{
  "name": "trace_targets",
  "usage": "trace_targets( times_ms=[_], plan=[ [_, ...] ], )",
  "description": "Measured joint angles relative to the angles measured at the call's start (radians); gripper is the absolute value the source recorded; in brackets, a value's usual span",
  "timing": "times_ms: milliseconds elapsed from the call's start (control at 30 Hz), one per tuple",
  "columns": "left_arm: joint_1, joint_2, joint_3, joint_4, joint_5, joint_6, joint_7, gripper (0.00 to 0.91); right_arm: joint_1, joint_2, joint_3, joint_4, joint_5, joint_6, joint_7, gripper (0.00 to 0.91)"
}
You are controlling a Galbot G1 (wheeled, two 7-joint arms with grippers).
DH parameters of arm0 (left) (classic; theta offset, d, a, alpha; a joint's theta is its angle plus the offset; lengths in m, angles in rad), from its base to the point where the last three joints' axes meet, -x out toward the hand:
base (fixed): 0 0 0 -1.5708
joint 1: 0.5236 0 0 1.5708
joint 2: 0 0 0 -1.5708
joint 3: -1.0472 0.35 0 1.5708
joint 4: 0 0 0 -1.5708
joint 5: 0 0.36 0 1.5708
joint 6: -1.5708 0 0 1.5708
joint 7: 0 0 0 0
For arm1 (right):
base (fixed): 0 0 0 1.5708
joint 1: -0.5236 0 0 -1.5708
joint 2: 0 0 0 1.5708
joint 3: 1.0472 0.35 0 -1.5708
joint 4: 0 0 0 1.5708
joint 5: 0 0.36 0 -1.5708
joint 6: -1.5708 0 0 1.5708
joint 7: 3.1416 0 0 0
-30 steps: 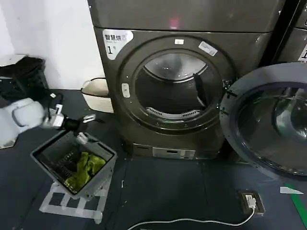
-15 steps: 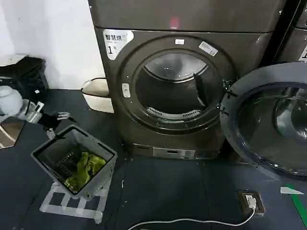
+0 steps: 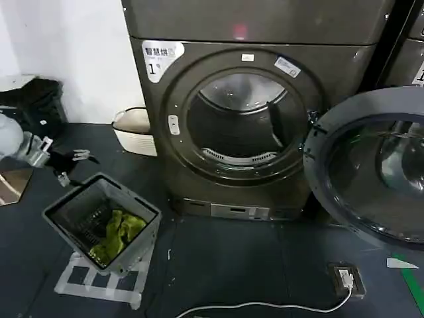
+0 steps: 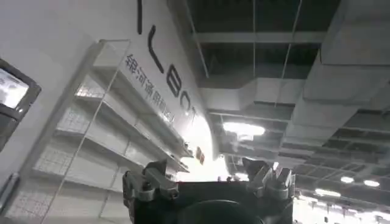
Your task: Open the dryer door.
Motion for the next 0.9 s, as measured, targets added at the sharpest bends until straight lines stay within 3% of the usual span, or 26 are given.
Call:
trace_targets(
  times_ms=[900],
  plan=[
    [0.003, -0.028, -0.052, 0.045, 0.036, -0.096, 0.076, 0.907, -0.006, 0.008, 0.005, 0.007, 0.002, -0.006, 0.001, 0.907]
  ],
)
